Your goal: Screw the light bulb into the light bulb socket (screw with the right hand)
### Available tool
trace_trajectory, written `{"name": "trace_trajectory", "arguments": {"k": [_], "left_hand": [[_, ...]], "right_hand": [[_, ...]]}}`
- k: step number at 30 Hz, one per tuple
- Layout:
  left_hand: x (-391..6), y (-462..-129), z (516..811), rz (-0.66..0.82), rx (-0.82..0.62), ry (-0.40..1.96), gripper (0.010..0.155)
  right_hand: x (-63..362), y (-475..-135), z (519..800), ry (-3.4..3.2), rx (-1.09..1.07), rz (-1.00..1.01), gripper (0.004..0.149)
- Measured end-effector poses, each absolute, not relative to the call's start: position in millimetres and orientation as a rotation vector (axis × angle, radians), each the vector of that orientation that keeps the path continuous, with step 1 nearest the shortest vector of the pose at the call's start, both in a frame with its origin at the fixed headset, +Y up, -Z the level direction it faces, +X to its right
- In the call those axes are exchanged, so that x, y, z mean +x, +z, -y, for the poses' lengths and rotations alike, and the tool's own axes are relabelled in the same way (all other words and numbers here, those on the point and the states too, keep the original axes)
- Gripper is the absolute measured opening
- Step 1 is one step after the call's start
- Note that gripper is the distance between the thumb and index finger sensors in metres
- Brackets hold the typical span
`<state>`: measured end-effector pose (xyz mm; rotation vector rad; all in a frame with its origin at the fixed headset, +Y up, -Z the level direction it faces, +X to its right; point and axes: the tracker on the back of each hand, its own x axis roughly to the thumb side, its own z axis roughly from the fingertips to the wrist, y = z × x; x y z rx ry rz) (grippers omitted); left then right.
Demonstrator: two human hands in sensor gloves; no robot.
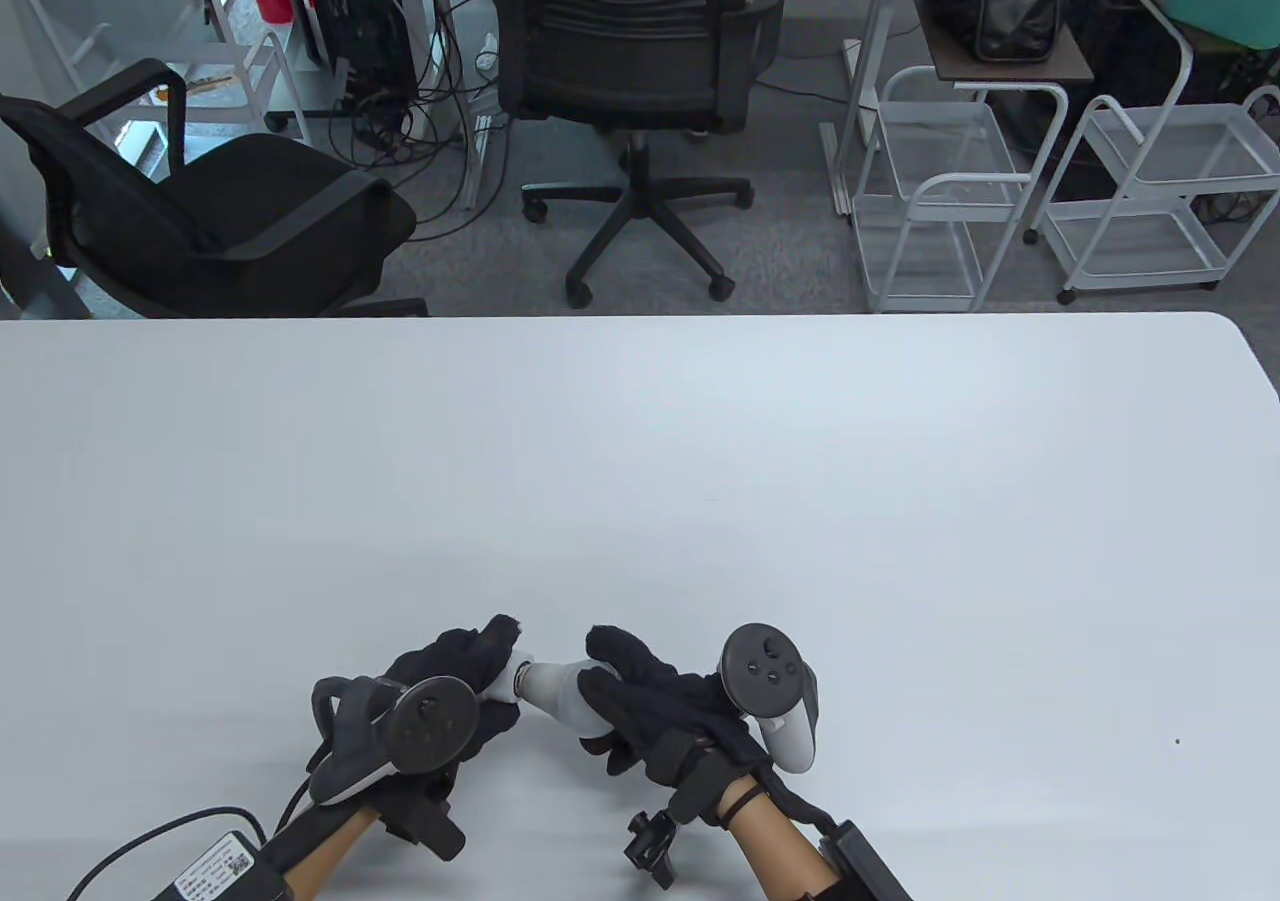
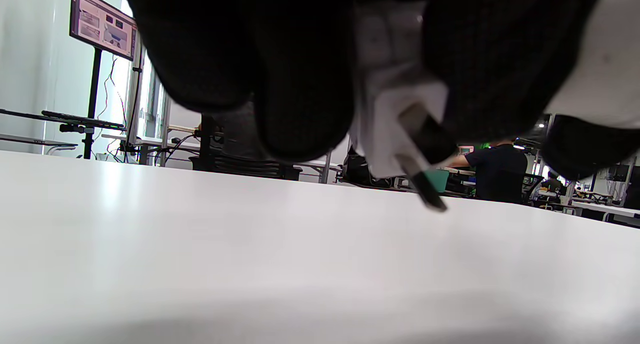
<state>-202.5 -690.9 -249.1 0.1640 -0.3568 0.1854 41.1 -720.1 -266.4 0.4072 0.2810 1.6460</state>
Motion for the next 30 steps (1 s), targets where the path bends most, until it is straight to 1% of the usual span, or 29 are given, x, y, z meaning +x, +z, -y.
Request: {"name": "trace_trajectory", "arguments": {"k": [1,3,4,5,6,8,9,11,14,17,19,20,22,24,25,26,27,28,30], "left_hand": [[-202,-249,691,0.359,0.164,0.184,0.074],[-201,-249,691,0.357,0.177,0.166,0.074],[-201,-249,690,0.357,0.181,0.153,0.074],[-201,-249,690,0.359,0.178,0.15,0.074],[-203,-250,690,0.349,0.18,0.163,0.074],[-205,-250,688,0.345,0.175,0.188,0.074],[-204,-250,688,0.353,0.171,0.191,0.074],[-202,-248,686,0.362,0.201,0.151,0.074],[-200,-247,686,0.363,0.221,0.114,0.074],[-203,-248,685,0.348,0.207,0.151,0.074],[-204,-248,685,0.347,0.217,0.137,0.074],[-204,-248,684,0.352,0.219,0.135,0.074],[-202,-247,685,0.359,0.217,0.122,0.075],[-200,-247,687,0.363,0.208,0.118,0.075],[-200,-247,687,0.358,0.216,0.109,0.074],[-200,-247,686,0.352,0.228,0.092,0.074],[-201,-247,685,0.35,0.232,0.102,0.074],[-201,-246,684,0.349,0.237,0.125,0.074],[-200,-244,682,0.356,0.26,0.095,0.075]], "right_hand": [[42,-266,724,1.609,0.366,-0.28,0.055],[42,-265,726,1.584,0.361,-0.289,0.055],[41,-264,725,1.609,0.38,-0.285,0.057],[39,-264,723,1.636,0.434,-0.291,0.063],[37,-264,718,1.685,0.495,-0.291,0.065],[35,-263,713,1.733,0.522,-0.254,0.065],[34,-264,713,1.719,0.523,-0.263,0.063],[36,-265,721,1.643,0.446,-0.299,0.059],[37,-263,727,1.553,0.368,-0.331,0.062],[35,-263,717,1.706,0.506,-0.293,0.07],[34,-263,712,1.767,0.542,-0.223,0.069],[33,-264,711,1.756,0.55,-0.222,0.067],[35,-264,715,1.719,0.492,-0.289,0.062],[37,-263,719,1.69,0.431,-0.257,0.06],[36,-262,719,1.705,0.457,-0.268,0.061],[34,-261,718,1.724,0.507,-0.283,0.067],[33,-261,717,1.744,0.526,-0.293,0.07],[31,-261,715,1.773,0.537,-0.287,0.07],[30,-261,715,1.757,0.504,-0.255,0.067]]}}
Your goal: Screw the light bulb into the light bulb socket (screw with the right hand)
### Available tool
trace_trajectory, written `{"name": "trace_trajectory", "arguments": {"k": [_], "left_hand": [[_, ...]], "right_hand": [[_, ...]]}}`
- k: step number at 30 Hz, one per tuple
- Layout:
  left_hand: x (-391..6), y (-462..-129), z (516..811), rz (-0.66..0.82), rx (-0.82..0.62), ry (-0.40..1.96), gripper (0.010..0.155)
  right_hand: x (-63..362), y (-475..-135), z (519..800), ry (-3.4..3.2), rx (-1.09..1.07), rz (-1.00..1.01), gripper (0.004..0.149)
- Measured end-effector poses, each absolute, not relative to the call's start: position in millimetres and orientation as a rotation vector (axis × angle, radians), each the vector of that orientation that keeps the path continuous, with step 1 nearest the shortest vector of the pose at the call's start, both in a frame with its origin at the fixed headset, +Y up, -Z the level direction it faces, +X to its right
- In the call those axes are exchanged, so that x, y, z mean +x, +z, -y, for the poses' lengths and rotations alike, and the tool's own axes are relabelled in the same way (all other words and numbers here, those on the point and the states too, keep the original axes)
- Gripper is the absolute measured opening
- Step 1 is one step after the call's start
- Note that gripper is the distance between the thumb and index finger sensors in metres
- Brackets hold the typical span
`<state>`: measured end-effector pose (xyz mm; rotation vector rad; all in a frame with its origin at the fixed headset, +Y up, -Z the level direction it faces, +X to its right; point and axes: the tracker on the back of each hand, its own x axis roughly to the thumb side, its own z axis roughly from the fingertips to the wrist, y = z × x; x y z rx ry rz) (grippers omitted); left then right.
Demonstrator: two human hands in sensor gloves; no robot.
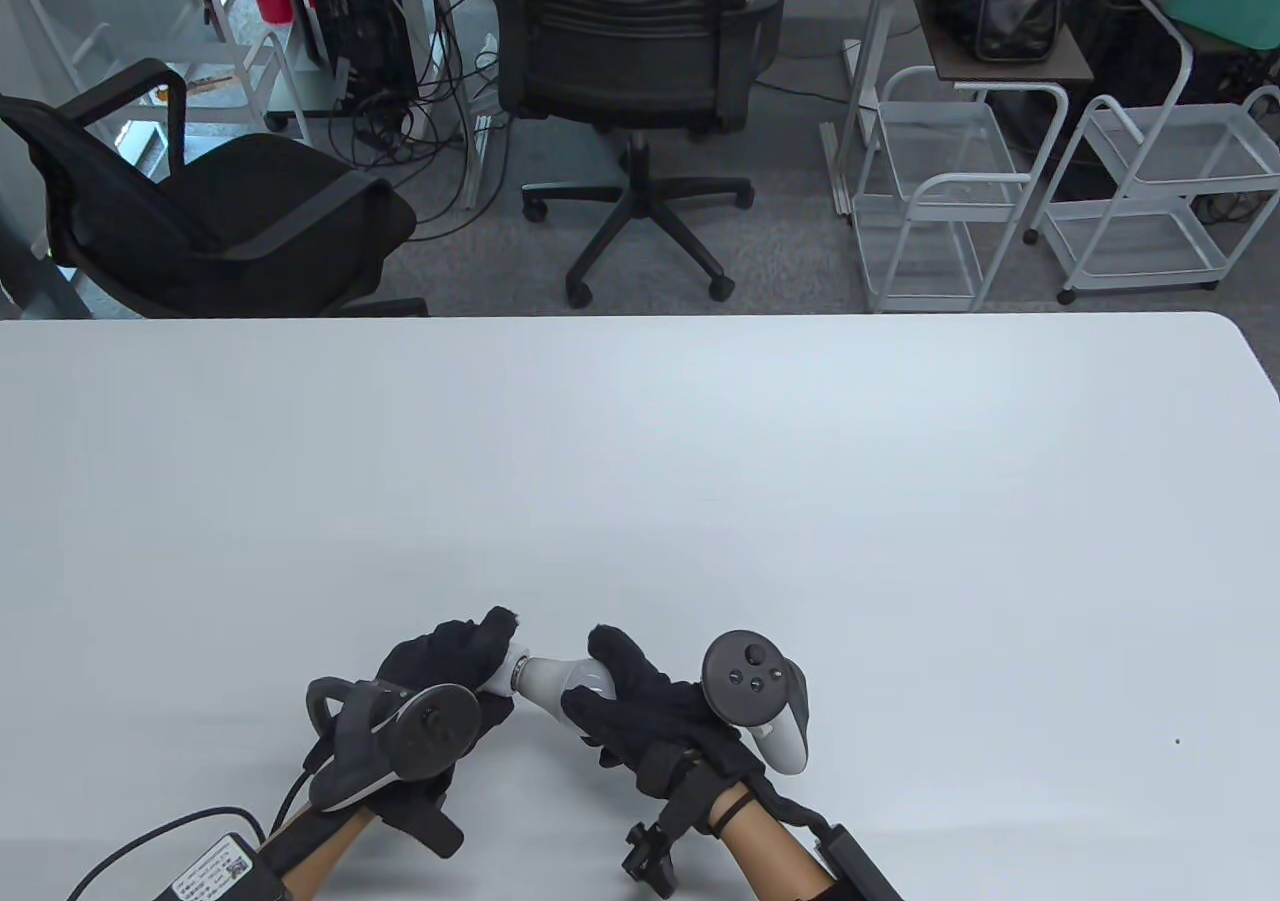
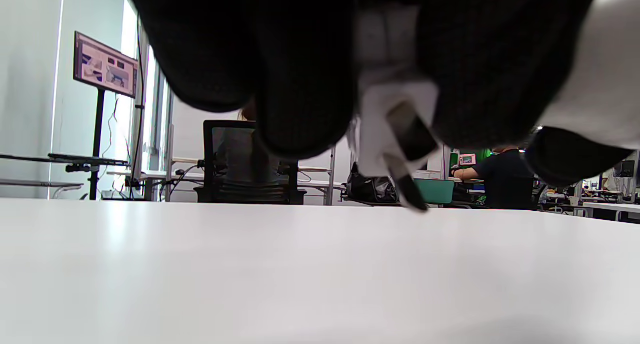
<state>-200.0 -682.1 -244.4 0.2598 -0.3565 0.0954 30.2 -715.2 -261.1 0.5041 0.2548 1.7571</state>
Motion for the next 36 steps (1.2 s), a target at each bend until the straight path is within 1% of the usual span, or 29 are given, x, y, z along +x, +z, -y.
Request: {"name": "trace_trajectory", "arguments": {"k": [4,6,9,11,12,15,21,26,31,33,36], "left_hand": [[-196,-243,683,0.378,0.246,0.086,0.075],[-195,-244,685,0.375,0.229,0.103,0.075],[-197,-245,682,0.362,0.247,0.087,0.075],[-199,-245,681,0.366,0.226,0.159,0.075],[-199,-244,680,0.366,0.233,0.156,0.075],[-198,-239,678,0.377,0.304,0.077,0.075],[-196,-235,677,0.361,0.38,0.055,0.075],[-192,-236,680,0.357,0.359,0.016,0.075],[-184,-231,679,0.369,0.432,-0.094,0.072],[-184,-231,679,0.365,0.453,-0.12,0.071],[-186,-234,677,0.341,0.439,-0.115,0.07]], "right_hand": [[35,-263,724,1.531,0.388,-0.339,0.062],[38,-263,726,1.527,0.367,-0.336,0.06],[36,-262,719,1.655,0.467,-0.287,0.062],[33,-262,714,1.706,0.522,-0.284,0.062],[32,-261,713,1.693,0.532,-0.283,0.061],[27,-259,714,1.584,0.526,-0.325,0.061],[26,-259,714,1.507,0.492,-0.363,0.061],[27,-258,714,1.499,0.495,-0.371,0.06],[25,-255,708,1.574,0.544,-0.34,0.06],[26,-250,703,1.644,0.526,-0.294,0.061],[29,-248,691,1.808,0.591,-0.184,0.064]]}}
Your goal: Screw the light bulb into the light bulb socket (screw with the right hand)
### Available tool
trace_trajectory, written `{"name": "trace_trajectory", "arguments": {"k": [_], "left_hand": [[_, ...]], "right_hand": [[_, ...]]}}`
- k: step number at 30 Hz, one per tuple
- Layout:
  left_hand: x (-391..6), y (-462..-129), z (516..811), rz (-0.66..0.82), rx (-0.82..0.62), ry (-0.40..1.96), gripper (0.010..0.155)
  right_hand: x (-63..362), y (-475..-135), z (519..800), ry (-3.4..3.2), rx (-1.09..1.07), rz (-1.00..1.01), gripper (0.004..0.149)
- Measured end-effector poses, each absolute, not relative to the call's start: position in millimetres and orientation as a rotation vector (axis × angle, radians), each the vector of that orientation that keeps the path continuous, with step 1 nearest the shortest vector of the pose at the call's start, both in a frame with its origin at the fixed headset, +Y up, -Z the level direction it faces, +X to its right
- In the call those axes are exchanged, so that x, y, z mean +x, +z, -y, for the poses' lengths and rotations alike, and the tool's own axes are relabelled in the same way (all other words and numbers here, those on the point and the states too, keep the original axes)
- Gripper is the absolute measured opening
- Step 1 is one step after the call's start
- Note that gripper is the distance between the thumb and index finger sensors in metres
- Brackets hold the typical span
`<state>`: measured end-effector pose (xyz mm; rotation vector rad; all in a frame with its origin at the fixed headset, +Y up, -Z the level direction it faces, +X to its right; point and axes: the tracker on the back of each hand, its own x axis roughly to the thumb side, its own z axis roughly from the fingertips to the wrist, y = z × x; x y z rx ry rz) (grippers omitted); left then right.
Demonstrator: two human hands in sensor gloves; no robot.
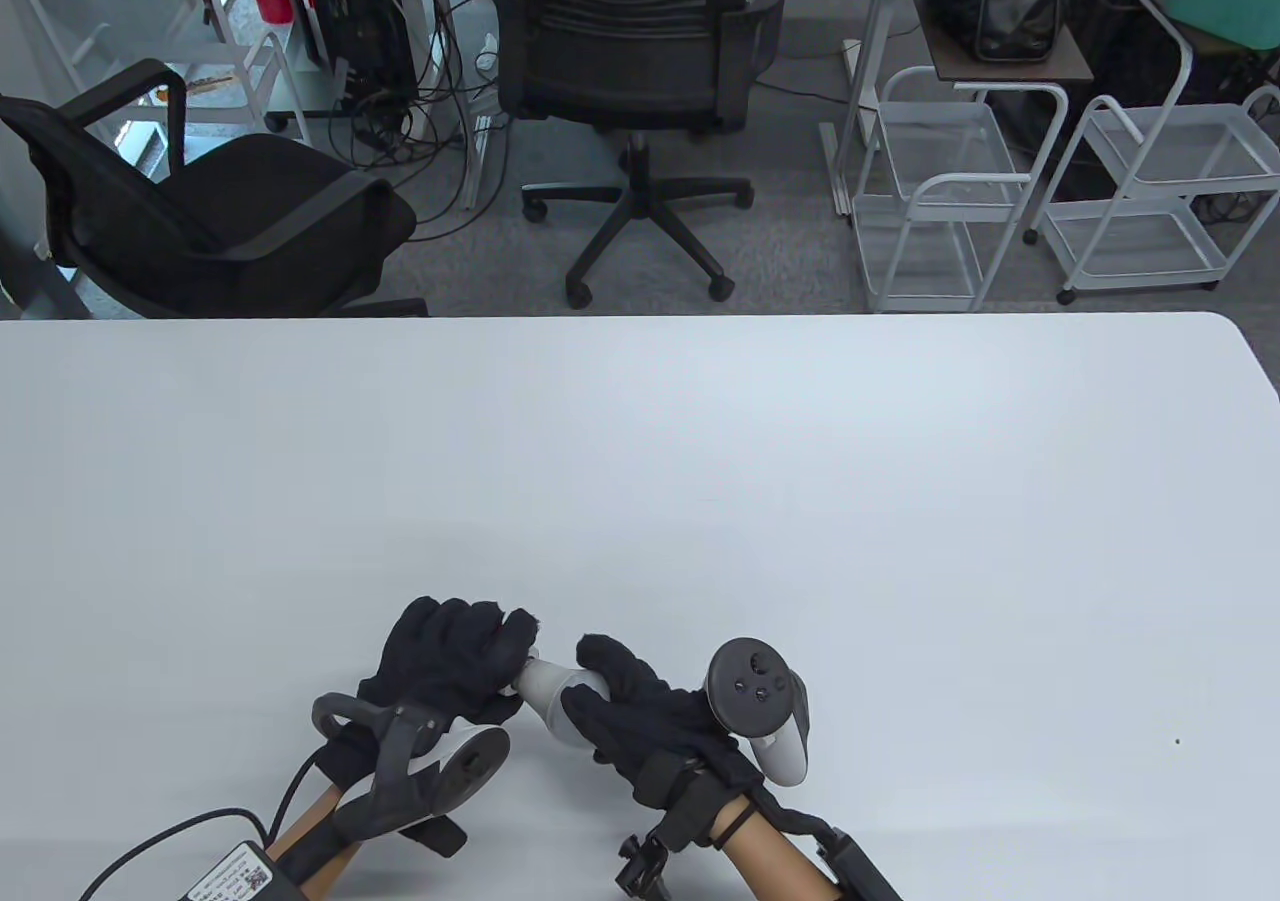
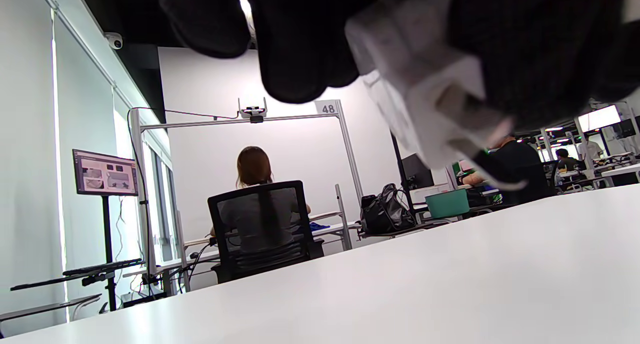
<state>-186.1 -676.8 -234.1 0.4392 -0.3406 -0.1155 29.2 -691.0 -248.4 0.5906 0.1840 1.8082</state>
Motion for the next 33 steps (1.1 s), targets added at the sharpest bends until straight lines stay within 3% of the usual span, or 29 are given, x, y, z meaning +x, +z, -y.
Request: {"name": "trace_trajectory", "arguments": {"k": [4,8,13,20,23,28,33], "left_hand": [[-196,-250,679,0.277,0.319,-0.033,0.071],[-203,-278,684,0.285,0.119,0.28,0.071],[-190,-346,689,0.173,-0.037,0.412,0.077],[-166,-442,725,-0.056,-0.389,0.6,0.078],[-161,-457,738,-0.119,-0.408,0.587,0.078],[-156,-463,749,-0.139,-0.352,0.368,0.078],[-159,-465,752,-0.119,-0.371,0.411,0.076]], "right_hand": [[41,-251,678,2.085,0.659,-0.01,0.069],[55,-254,676,2.186,0.594,0.053,0.069],[69,-264,684,2.261,0.495,0.022,0.068],[78,-274,696,2.3,0.385,-0.043,0.067],[80,-276,700,2.306,0.366,-0.063,0.066],[84,-281,705,2.306,0.342,-0.094,0.066],[84,-283,709,2.308,0.347,-0.134,0.066]]}}
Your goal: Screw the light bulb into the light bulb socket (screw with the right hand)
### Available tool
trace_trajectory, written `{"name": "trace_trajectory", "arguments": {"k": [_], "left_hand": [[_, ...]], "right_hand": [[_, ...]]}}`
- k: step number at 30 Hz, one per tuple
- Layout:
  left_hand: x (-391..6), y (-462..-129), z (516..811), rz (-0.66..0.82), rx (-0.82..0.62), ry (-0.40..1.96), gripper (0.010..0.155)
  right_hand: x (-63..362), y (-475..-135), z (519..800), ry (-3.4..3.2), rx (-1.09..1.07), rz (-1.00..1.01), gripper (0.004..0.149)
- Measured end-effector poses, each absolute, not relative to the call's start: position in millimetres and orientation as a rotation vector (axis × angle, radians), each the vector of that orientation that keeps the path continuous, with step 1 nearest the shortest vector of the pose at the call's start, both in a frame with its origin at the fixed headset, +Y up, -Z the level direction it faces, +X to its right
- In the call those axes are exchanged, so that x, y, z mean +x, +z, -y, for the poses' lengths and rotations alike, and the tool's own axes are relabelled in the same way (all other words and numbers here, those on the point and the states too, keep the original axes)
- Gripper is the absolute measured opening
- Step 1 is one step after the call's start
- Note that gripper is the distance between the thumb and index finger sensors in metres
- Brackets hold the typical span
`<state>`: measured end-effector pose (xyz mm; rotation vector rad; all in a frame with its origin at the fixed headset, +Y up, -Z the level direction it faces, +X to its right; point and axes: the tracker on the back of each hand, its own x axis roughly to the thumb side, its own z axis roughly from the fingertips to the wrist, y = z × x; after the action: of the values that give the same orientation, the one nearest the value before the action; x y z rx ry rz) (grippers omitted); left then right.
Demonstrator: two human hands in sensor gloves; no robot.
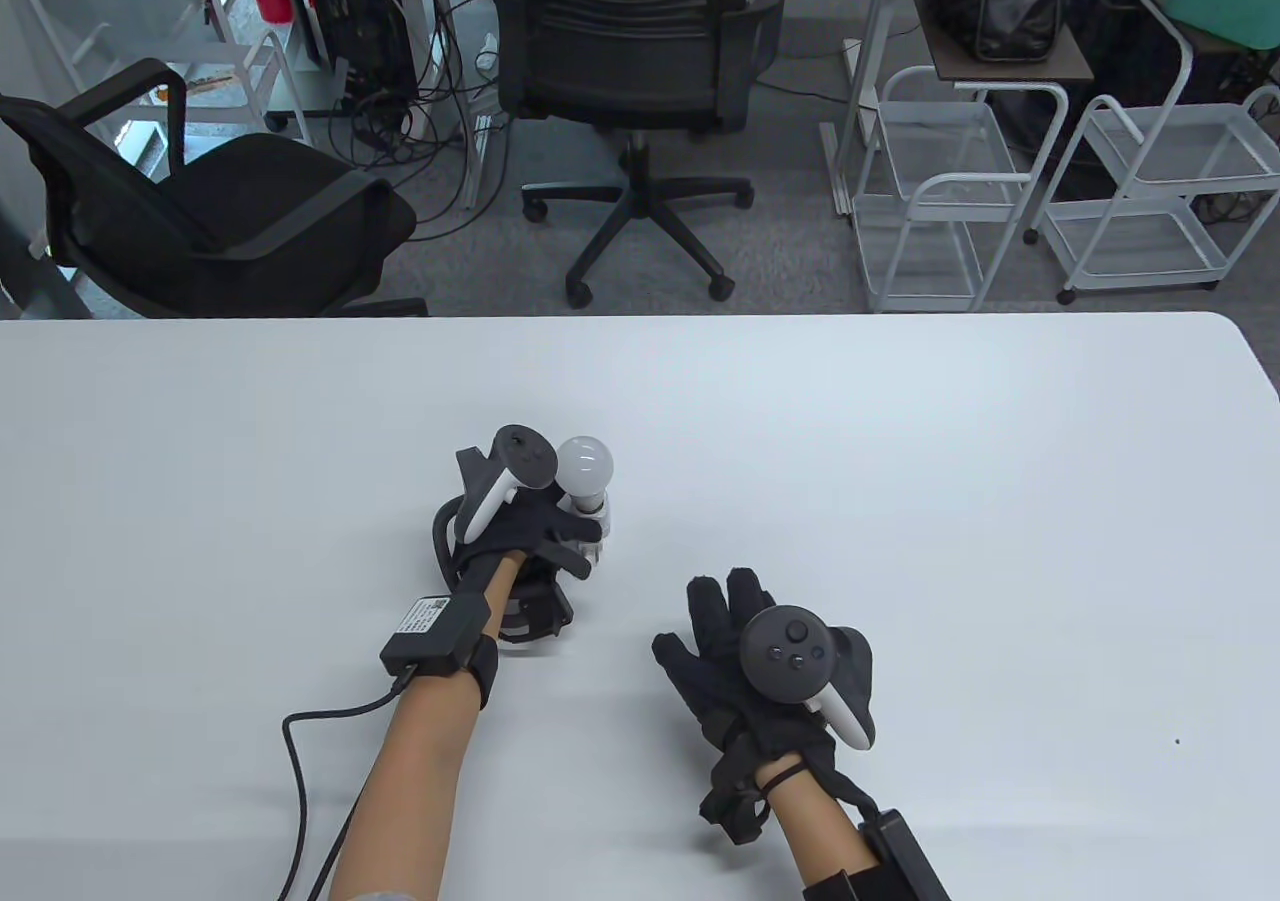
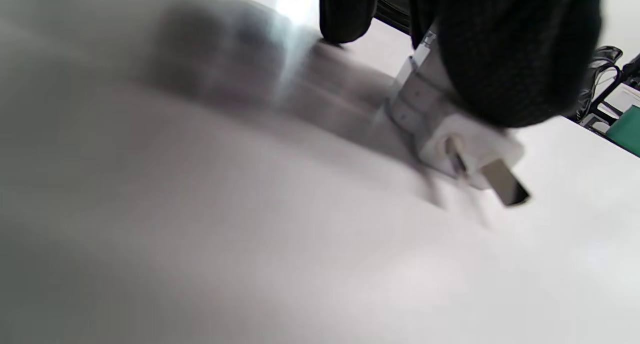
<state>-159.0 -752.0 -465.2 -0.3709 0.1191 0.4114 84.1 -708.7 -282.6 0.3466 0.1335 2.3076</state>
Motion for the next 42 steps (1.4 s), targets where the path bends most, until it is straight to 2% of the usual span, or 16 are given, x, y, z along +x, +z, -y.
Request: {"name": "trace_trajectory", "arguments": {"k": [1,3,5,10,15,17,22,27,31,42], "left_hand": [[-161,-465,752,-0.117,-0.374,0.403,0.078],[-166,-463,751,-0.101,-0.374,0.391,0.093],[-173,-458,747,-0.079,-0.335,0.387,0.097],[-197,-432,724,0.034,-0.212,0.287,0.097],[-217,-390,706,0.172,-0.304,0.233,0.105],[-223,-370,701,0.209,-0.289,0.256,0.105],[-236,-322,695,0.266,-0.186,0.27,0.103],[-238,-289,701,0.346,-0.227,0.223,0.103],[-238,-275,703,0.384,-0.18,0.21,0.102],[-229,-268,697,0.424,-0.083,0.116,0.099]], "right_hand": [[84,-282,709,2.312,0.351,-0.139,0.066],[83,-282,709,2.324,0.359,-0.147,0.066],[82,-283,709,2.336,0.371,-0.157,0.066],[77,-283,711,2.373,0.406,-0.174,0.066],[73,-282,712,2.416,0.421,-0.18,0.064],[72,-282,712,2.436,0.429,-0.179,0.064],[71,-281,708,2.441,0.452,-0.141,0.064],[69,-280,709,2.465,0.474,-0.138,0.065],[68,-278,707,2.466,0.493,-0.118,0.065],[70,-275,700,2.464,0.538,-0.064,0.063]]}}
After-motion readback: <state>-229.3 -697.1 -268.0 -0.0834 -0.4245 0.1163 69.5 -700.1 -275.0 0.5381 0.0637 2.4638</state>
